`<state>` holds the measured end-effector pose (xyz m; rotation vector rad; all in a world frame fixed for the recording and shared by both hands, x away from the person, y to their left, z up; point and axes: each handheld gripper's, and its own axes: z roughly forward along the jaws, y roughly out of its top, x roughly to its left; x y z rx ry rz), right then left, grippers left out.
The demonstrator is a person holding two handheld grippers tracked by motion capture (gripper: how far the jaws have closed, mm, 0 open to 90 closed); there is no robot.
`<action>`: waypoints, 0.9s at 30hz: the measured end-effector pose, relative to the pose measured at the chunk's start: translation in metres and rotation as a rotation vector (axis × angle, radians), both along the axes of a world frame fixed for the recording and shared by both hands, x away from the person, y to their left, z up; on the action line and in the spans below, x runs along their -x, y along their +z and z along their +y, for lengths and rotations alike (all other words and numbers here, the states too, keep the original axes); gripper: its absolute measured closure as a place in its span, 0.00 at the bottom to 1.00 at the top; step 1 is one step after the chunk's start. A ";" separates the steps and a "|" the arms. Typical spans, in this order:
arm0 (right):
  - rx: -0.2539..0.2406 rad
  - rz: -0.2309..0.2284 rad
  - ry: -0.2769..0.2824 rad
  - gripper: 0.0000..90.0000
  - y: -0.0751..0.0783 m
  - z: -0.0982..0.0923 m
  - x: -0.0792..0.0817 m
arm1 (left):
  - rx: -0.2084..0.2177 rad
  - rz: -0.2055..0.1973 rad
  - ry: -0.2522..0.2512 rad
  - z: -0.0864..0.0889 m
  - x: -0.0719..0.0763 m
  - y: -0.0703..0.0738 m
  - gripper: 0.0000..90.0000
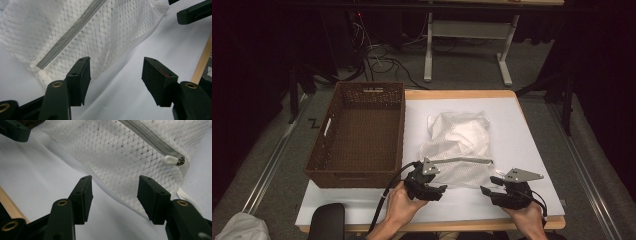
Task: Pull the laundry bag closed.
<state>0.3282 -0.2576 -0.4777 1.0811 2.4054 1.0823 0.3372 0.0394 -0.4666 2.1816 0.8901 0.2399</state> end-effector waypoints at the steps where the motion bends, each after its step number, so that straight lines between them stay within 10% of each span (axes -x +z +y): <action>1: 0.000 -0.005 0.002 0.51 0.000 0.001 0.000 | 0.002 0.001 0.000 0.000 0.000 -0.001 0.44; 27: 0.027 -0.028 0.008 0.56 -0.008 0.010 0.000 | 0.022 -0.003 0.053 0.006 -0.004 -0.018 0.46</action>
